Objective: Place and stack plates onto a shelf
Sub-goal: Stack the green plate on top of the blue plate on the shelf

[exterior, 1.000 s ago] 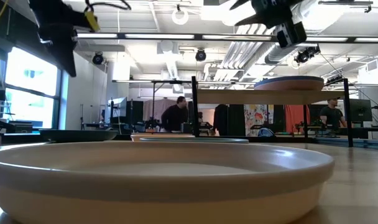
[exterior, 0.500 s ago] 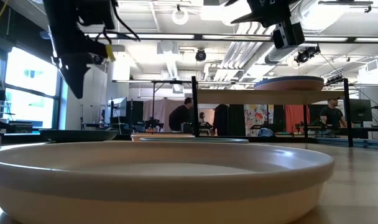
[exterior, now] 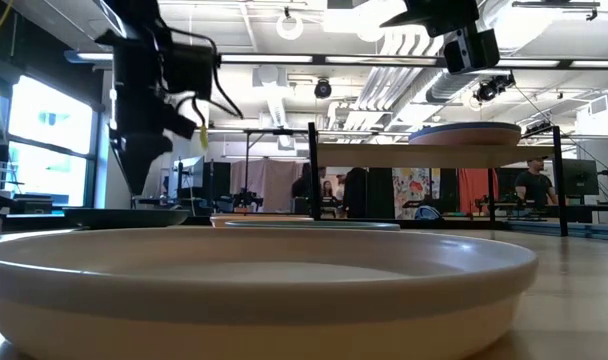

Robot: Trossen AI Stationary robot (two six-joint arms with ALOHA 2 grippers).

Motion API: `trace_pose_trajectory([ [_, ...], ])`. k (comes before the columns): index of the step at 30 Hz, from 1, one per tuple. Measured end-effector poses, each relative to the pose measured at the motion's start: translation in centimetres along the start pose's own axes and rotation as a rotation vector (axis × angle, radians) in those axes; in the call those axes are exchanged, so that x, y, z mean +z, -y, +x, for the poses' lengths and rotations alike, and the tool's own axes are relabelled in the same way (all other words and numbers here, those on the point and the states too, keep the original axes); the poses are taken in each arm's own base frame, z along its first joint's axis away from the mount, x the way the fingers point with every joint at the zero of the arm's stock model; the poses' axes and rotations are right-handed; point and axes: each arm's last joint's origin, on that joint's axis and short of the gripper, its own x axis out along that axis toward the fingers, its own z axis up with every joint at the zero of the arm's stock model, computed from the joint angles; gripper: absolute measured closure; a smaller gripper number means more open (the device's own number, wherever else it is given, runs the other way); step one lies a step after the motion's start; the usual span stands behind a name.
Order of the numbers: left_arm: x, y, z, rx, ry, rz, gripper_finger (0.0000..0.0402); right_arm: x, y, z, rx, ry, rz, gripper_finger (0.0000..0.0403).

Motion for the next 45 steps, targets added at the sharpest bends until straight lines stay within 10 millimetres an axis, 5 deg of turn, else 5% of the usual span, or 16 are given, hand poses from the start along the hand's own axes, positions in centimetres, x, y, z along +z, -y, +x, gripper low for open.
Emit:
trace_pose_trajectory([
  [22,1.8,0.5,6.1,0.046,-0.2,0.117,0.0286,0.0,0.0,0.0,-0.003,-0.001,-0.009,0.0304],
  [37,1.2,0.3,5.0,0.049,-0.208,0.18,0.0391,0.0,0.0,0.0,-0.003,0.0,-0.007,0.0304],
  [45,-0.6,0.8,1.8,0.054,-0.179,0.295,0.0398,0.3,-0.3,0.0,0.017,0.069,-0.02,0.0304],
])
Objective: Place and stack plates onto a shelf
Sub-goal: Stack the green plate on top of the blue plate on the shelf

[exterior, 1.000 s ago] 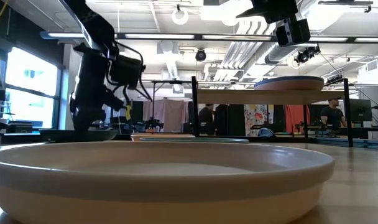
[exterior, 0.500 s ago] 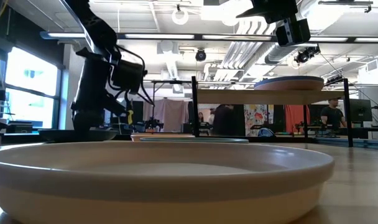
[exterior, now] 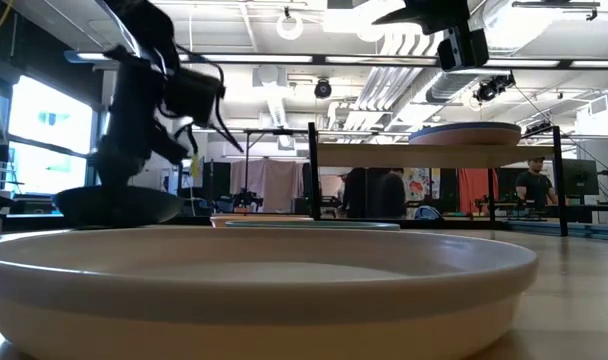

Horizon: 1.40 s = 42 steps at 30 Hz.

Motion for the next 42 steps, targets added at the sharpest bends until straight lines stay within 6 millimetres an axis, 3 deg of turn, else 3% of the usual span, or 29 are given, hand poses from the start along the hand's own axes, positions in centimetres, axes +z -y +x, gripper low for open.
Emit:
trace_pose_trajectory([
  [13,-5.0,2.1,-5.7,-0.003,0.229,0.233,0.0399,0.1,0.0,0.0,-0.016,0.051,-0.002,0.0304],
  [24,-9.1,4.1,-7.5,0.045,0.256,0.516,0.0398,0.5,0.1,0.0,-0.022,0.069,0.006,0.0297],
  [32,-10.3,5.7,-8.0,0.135,0.311,0.732,0.0397,1.1,0.4,0.1,-0.026,0.07,-0.029,0.0287],
  [37,-10.9,6.3,-8.5,0.237,0.361,0.883,0.0397,1.3,0.4,0.1,-0.05,0.136,-0.055,0.025],
  [42,-10.9,6.7,-10.4,0.392,0.449,1.048,0.0397,1.7,0.5,0.0,-0.067,0.201,0.004,0.021],
])
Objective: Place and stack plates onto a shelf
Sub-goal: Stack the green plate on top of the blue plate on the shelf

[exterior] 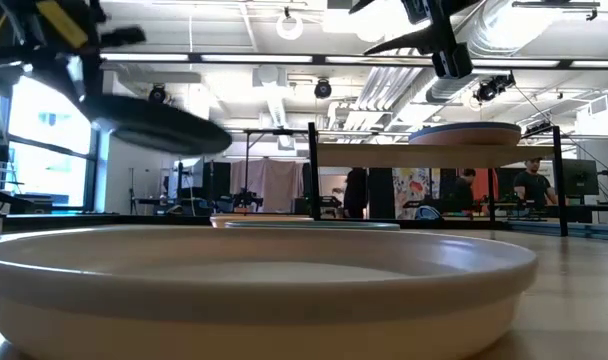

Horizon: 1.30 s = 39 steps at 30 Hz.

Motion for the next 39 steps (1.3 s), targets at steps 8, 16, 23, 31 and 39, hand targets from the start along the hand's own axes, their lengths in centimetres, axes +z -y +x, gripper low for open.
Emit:
trace_pose_trajectory([
  [8,1.1,-2.0,-2.9,0.196,0.104,0.195,0.0397,0.7,-1.1,0.0,0.097,0.09,-0.078,0.0207],
  [16,1.7,-3.2,-4.0,0.295,0.151,0.243,0.0397,2.6,-2.3,-0.1,0.215,0.223,-0.19,0.0223],
  [23,1.8,-3.2,-4.0,0.299,0.155,0.251,0.0397,6.3,-5.5,-1.2,0.224,0.355,-0.364,0.0226],
  [31,1.8,-3.2,-4.0,0.3,0.153,0.262,0.0397,10.6,-8.0,-3.4,0.008,0.337,-0.434,0.0226],
  [39,1.9,-3.3,-4.0,0.319,0.14,0.399,0.0397,12.4,-8.4,-1.3,-0.204,0.212,-0.32,0.0226],
])
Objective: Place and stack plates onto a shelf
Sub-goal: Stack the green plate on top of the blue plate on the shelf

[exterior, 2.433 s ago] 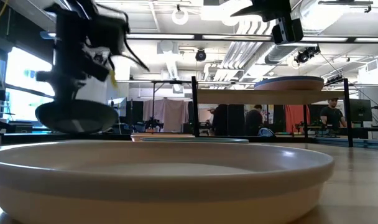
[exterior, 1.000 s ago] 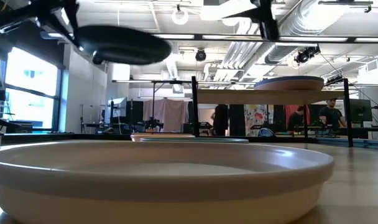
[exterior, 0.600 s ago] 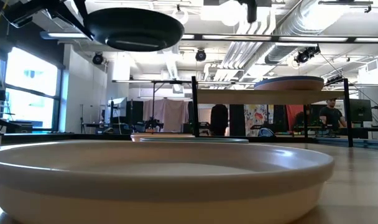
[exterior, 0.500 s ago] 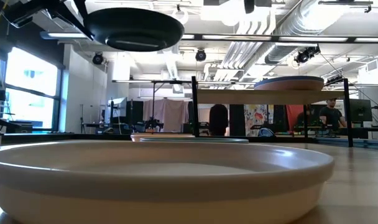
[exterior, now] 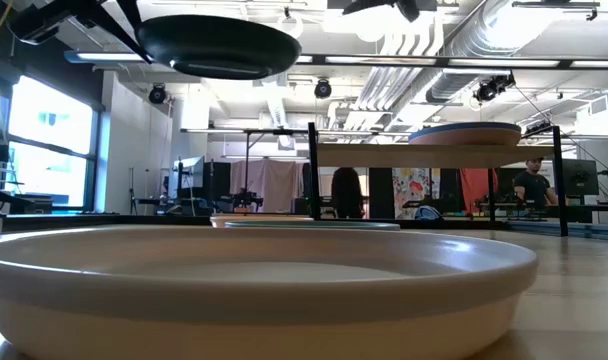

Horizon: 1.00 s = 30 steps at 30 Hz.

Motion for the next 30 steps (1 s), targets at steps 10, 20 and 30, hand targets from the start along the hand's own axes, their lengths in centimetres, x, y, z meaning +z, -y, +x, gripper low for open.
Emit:
trace_pose_trajectory([
  [10,0.2,-0.2,0.0,0.019,0.013,0.016,0.0397,-1.5,-1.5,5.9,-0.088,-0.241,-0.007,0.0226],
  [20,0.2,-0.2,0.0,0.019,0.013,0.015,0.0397,-2.6,-1.9,8.8,-0.121,-0.368,-0.029,0.0226],
  [30,0.2,-0.4,0.0,0.05,-0.009,-0.003,0.0397,-4.4,-2.3,8.2,-0.165,-0.446,-0.007,0.0238],
])
